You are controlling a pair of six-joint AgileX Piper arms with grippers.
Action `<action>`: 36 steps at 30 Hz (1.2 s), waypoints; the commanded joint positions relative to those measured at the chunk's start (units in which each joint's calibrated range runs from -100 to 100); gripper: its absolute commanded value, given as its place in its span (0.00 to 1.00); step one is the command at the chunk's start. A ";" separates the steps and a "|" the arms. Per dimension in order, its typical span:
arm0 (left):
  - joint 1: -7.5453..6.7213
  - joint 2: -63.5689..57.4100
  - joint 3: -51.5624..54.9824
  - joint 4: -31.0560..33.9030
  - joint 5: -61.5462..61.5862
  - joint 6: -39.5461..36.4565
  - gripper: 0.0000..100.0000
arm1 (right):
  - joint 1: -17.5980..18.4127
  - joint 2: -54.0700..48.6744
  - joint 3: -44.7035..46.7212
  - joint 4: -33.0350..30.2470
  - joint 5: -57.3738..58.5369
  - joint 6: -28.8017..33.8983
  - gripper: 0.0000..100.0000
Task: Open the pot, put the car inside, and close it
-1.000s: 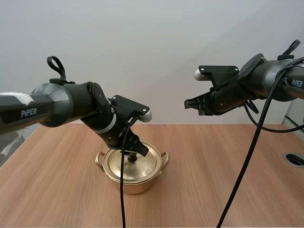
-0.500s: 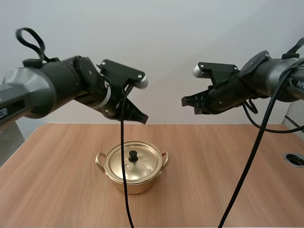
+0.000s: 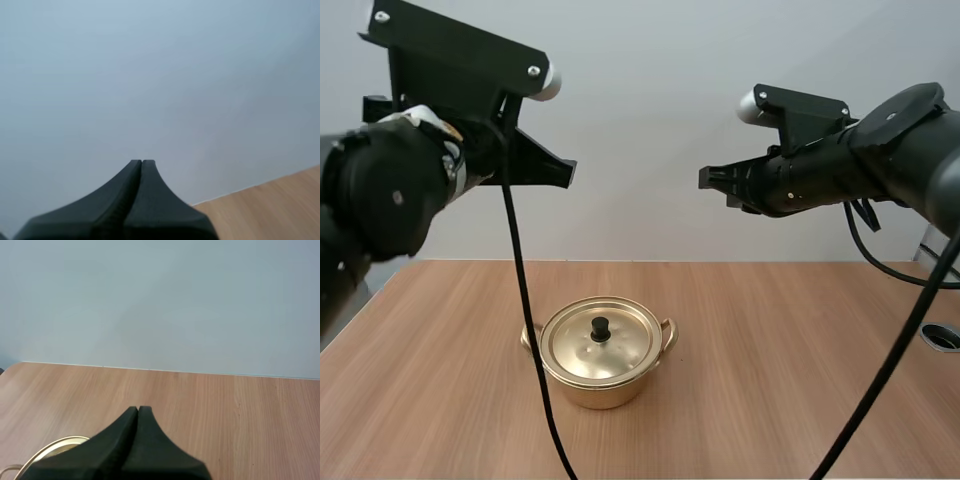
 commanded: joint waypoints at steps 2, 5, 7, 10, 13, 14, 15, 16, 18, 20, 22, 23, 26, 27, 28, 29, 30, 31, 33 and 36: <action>1.60 -5.95 11.76 2.10 -12.27 -11.66 0.00 | -0.03 -5.61 4.34 -0.11 -3.09 -4.04 0.00; 1.84 -7.85 17.49 2.10 -13.38 -12.16 0.00 | -0.03 -8.88 8.91 -0.11 -8.67 -5.23 0.00; 1.84 -8.13 19.99 2.10 -13.38 -12.57 0.00 | -0.03 -10.48 11.56 -0.11 -11.62 -5.76 0.00; 1.84 -8.13 21.82 2.10 -13.38 -12.57 0.00 | -0.03 -11.52 14.15 -0.01 -13.00 -9.08 0.00; 2.23 -9.13 23.38 2.10 -13.64 -12.57 0.00 | -0.03 -11.81 16.05 0.92 -16.31 -12.90 0.00; 2.59 -9.94 24.31 2.10 -14.02 -12.57 0.00 | -0.03 -11.81 16.68 1.55 -18.81 -13.72 0.00; 2.97 -11.45 25.73 2.10 -14.24 -12.57 0.00 | -0.03 -11.81 17.54 2.50 -22.88 -14.45 0.00; 3.17 -13.44 27.47 2.10 -14.66 -12.57 0.00 | -0.03 -11.81 18.42 4.16 -26.80 -15.73 0.00; 3.17 -17.89 31.21 2.10 -14.71 -12.57 0.00 | -0.03 -11.81 19.97 6.56 -29.85 -19.21 0.00; 3.17 -22.56 35.06 2.10 -14.71 -12.57 0.00 | -0.03 -11.81 22.18 6.90 -29.67 -22.82 0.00; 2.88 -26.62 38.18 2.10 -14.71 -12.57 0.00 | -0.03 -11.81 25.35 7.05 -31.37 -25.82 0.00; 2.72 -28.27 39.35 2.10 -14.71 -12.57 0.00 | -0.03 -11.81 26.72 7.97 -32.74 -27.53 0.00; 2.72 -31.93 41.87 2.10 -14.71 -12.57 0.00 | -0.03 -11.81 30.80 13.87 -34.75 -33.39 0.00; 2.72 -32.76 42.38 2.10 -14.71 -12.57 0.00 | -0.03 -11.95 31.58 15.22 -34.82 -34.45 0.00; 2.72 -33.70 43.00 2.10 -14.71 -12.57 0.00 | -0.03 -12.75 32.51 16.97 -34.97 -35.71 0.00; 2.72 -34.51 43.54 2.10 -14.71 -12.57 0.00 | -0.03 -14.23 33.55 18.79 -35.17 -37.03 0.00; 2.72 -35.16 44.15 2.10 -14.71 -12.57 0.00 | -0.03 -16.34 34.63 19.73 -35.41 -37.97 0.00; 2.72 -35.76 44.87 2.10 -14.71 -12.57 0.00 | -0.03 -18.75 35.95 20.35 -35.45 -38.34 0.00; 2.72 -36.69 46.65 2.10 -14.71 -12.57 0.00 | -0.03 -24.96 39.10 20.94 -36.27 -38.13 0.00; 2.41 -36.76 48.32 2.10 -14.71 -12.57 0.00 | -0.03 -33.27 43.87 14.13 -36.95 -30.88 0.00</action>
